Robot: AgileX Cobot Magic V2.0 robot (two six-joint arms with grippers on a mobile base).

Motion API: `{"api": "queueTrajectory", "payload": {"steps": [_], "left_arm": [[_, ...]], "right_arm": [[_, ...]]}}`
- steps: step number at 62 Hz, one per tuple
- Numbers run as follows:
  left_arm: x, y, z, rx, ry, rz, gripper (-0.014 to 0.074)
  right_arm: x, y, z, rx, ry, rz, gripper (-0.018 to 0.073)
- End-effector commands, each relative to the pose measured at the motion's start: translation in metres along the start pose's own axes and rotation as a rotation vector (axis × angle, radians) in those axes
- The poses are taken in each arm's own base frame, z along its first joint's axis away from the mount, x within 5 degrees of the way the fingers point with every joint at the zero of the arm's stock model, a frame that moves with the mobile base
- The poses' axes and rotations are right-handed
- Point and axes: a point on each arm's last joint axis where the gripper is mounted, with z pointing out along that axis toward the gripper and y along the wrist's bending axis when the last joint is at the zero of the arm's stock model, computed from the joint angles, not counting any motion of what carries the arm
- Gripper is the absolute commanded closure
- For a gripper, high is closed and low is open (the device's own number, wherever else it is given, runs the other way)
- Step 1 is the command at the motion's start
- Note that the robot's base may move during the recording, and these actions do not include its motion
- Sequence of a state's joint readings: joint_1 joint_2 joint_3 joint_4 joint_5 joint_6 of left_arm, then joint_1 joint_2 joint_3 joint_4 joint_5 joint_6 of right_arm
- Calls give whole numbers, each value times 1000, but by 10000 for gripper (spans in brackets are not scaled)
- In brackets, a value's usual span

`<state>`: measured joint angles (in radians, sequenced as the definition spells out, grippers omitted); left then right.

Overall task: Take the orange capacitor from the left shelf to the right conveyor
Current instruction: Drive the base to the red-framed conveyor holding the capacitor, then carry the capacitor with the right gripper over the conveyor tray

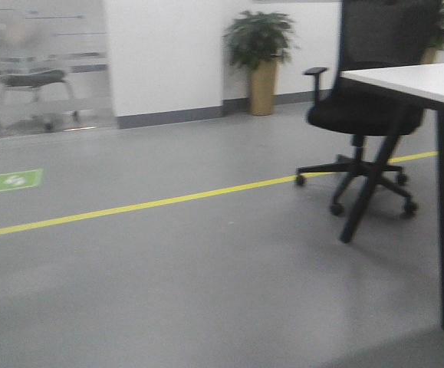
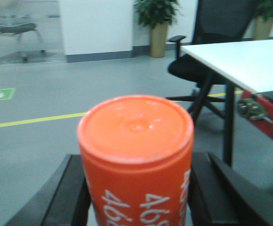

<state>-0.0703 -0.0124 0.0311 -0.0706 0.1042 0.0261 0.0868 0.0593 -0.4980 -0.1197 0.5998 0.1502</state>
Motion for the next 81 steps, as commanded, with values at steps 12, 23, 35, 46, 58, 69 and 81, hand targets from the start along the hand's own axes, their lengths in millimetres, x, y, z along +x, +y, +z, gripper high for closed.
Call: {"api": "queueTrajectory", "payload": {"steps": [12,23,35,46,58,69,81], "left_arm": [[-10,0,-2,1,-97,-5,723],[-10,0,-2,1,-97,-5,723],[-10,0,-2,1,-97,-5,723],[-10,0,-2,1,-97,-5,723],[-10,0,-2,1,-97,-5,723],[-10,0,-2,1,-97,-5,723],[-10,0,-2,1,-97,-5,723]], "right_arm": [[-16,1,-2,-9,-103,-11,437],[-16,1,-2,-9,-103,-11,437],[-16,1,-2,-9,-103,-11,437],[-16,1,-2,-9,-103,-11,437],[-16,1,-2,-9,-103,-11,437],[-16,1,-2,-9,-103,-11,437],[-16,1,-2,-9,-103,-11,437]]}}
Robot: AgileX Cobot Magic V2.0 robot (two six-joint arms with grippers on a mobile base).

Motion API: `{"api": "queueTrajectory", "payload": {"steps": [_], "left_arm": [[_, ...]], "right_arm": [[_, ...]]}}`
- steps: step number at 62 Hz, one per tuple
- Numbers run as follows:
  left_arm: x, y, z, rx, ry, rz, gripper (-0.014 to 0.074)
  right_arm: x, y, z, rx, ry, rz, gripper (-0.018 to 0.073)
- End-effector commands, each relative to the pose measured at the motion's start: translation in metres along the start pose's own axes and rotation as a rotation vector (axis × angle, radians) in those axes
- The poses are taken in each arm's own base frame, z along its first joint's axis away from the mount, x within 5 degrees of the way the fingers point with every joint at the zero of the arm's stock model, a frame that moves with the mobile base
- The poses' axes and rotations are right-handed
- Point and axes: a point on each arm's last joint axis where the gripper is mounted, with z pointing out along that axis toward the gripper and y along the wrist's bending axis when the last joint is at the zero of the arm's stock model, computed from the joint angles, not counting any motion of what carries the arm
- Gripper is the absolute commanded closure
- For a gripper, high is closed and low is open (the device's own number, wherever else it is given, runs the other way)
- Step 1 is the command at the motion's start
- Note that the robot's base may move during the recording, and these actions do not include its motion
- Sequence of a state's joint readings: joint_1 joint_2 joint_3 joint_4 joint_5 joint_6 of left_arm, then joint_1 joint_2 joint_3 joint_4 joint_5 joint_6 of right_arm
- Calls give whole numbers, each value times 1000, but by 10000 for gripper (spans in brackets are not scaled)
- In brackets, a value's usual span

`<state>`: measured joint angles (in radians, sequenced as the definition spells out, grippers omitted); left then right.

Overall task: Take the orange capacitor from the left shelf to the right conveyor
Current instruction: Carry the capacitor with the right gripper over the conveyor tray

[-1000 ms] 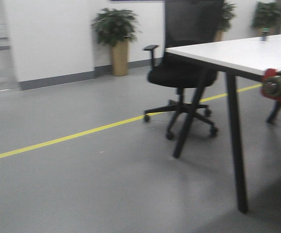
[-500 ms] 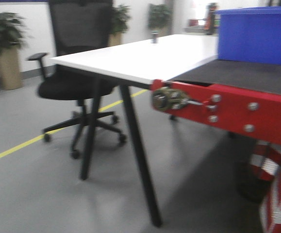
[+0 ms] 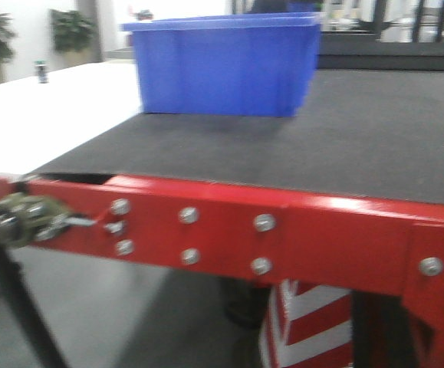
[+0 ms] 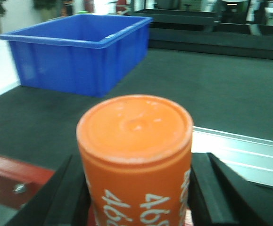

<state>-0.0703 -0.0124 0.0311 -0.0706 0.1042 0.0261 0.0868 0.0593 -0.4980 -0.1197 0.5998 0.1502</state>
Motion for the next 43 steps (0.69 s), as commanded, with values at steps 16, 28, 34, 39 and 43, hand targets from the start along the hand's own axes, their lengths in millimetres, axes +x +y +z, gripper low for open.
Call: {"api": "queueTrajectory", "payload": {"steps": [16,28,34,39,43], "left_arm": [[-10,0,-2,1,-97,-5,723],[-10,0,-2,1,-97,-5,723],[-10,0,-2,1,-97,-5,723],[-10,0,-2,1,-97,-5,723],[-10,0,-2,1,-97,-5,723]], "right_arm": [[-16,1,-2,-9,-103,-11,437],[-16,1,-2,-9,-103,-11,437],[-16,1,-2,-9,-103,-11,437],[-16,1,-2,-9,-103,-11,437],[-16,1,-2,-9,-103,-11,437]]}}
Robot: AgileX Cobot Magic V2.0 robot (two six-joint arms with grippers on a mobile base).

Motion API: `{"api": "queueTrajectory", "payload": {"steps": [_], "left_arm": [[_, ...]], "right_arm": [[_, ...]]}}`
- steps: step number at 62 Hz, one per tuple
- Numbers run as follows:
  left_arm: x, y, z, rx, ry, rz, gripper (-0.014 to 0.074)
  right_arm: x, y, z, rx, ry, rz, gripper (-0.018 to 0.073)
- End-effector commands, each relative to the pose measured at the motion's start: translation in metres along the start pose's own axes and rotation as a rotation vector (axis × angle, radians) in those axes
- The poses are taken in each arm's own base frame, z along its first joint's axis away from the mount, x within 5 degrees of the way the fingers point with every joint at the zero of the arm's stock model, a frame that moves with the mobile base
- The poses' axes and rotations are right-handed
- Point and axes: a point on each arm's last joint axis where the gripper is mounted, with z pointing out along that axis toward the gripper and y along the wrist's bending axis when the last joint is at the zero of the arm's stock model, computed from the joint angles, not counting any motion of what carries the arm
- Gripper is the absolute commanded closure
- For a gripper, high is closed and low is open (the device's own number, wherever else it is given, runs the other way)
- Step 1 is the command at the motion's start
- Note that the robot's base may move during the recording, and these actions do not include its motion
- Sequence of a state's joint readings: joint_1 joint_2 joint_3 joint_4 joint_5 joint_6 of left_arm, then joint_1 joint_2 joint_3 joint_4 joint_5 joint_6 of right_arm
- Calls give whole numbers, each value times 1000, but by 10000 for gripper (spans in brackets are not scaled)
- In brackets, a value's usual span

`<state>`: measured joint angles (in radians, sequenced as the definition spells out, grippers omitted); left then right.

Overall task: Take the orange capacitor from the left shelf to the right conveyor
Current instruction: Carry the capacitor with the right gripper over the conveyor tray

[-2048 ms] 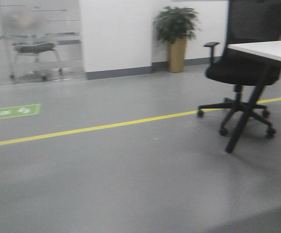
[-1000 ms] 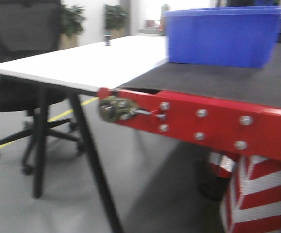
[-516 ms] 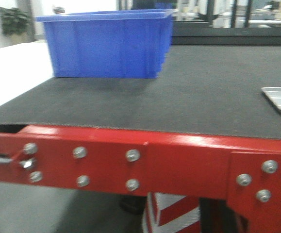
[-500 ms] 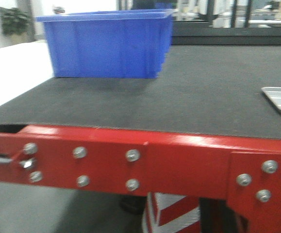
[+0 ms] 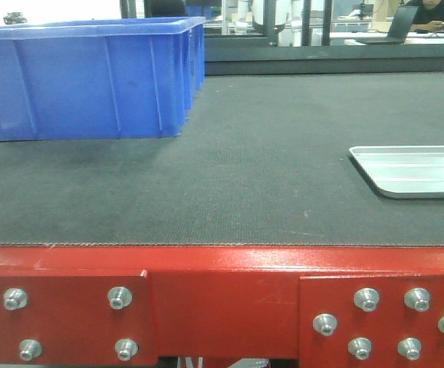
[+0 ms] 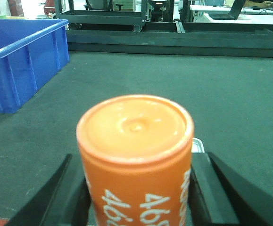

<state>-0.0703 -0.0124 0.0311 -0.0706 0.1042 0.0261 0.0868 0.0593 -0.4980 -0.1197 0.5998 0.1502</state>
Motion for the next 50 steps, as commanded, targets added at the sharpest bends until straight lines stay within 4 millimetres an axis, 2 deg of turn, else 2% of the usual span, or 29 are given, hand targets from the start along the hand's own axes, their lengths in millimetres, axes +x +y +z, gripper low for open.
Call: {"api": "queueTrajectory", "payload": {"steps": [1,50], "left_arm": [[-10,0,-2,1,-97,-5,723],[-10,0,-2,1,-97,-5,723]], "right_arm": [[-16,1,-2,-9,-103,-11,437],[-17,1,-2,-10,-110,-11,437]]}}
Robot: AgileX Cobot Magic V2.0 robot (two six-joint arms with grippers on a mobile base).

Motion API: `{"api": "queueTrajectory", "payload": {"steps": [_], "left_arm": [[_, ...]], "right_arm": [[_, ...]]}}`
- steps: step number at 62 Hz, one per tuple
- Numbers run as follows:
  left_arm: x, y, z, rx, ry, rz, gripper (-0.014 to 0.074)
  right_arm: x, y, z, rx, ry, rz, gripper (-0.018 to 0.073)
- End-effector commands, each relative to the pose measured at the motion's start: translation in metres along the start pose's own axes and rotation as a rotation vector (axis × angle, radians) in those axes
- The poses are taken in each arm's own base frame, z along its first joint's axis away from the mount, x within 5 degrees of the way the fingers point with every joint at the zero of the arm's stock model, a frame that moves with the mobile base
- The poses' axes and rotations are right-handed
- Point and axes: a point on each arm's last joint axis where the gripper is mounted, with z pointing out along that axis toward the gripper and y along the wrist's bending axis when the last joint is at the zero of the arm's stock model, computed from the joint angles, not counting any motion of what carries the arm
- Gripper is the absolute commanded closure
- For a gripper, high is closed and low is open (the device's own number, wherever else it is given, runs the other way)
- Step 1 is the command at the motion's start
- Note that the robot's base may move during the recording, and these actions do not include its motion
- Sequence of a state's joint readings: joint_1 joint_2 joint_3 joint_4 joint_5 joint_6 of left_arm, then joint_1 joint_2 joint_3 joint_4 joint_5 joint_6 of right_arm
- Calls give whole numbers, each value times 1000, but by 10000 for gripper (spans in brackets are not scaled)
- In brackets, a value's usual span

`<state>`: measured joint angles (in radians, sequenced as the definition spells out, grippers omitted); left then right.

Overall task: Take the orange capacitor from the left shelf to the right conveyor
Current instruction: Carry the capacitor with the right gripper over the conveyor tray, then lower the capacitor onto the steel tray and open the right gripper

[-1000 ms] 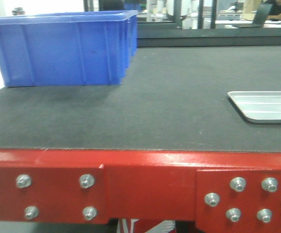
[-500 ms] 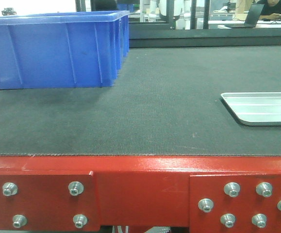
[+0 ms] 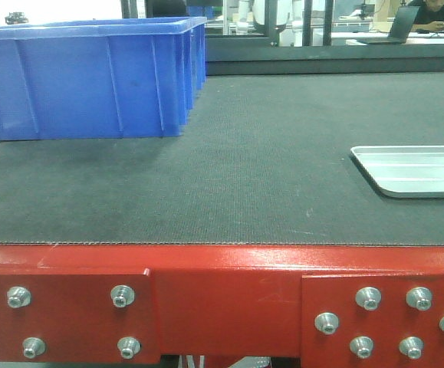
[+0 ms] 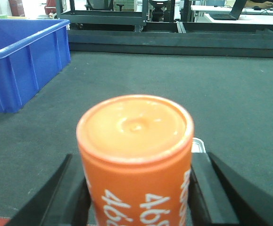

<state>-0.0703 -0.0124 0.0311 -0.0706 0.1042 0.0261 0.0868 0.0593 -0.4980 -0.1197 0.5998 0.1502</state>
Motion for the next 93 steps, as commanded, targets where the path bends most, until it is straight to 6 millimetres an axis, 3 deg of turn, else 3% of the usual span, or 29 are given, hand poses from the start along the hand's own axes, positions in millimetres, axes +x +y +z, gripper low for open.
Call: {"api": "queueTrajectory", "payload": {"steps": [1,12,20,31,42,52,63,82,93], "left_arm": [[-10,0,-2,1,-97,-5,723],[-10,0,-2,1,-97,-5,723],[-10,0,-2,1,-97,-5,723],[-10,0,-2,1,-97,-5,723],[-10,0,-2,1,-97,-5,723],[-10,0,-2,1,-97,-5,723],[-10,0,-2,1,-97,-5,723],[-10,0,-2,1,-97,-5,723],[-10,0,-2,1,-97,-5,723]], "right_arm": [[-17,1,-2,-11,-115,-11,437],[-24,3,0,-21,-174,-13,437],[-33,5,17,-26,-152,-17,437],[-58,11,69,-44,-114,-26,437],[-65,19,146,-63,-43,-33,437],[-38,24,207,-84,21,-33,437],[3,22,251,-90,58,-26,438],[49,-15,270,-15,-157,11,440],[72,-30,283,23,-150,23,440]]}}
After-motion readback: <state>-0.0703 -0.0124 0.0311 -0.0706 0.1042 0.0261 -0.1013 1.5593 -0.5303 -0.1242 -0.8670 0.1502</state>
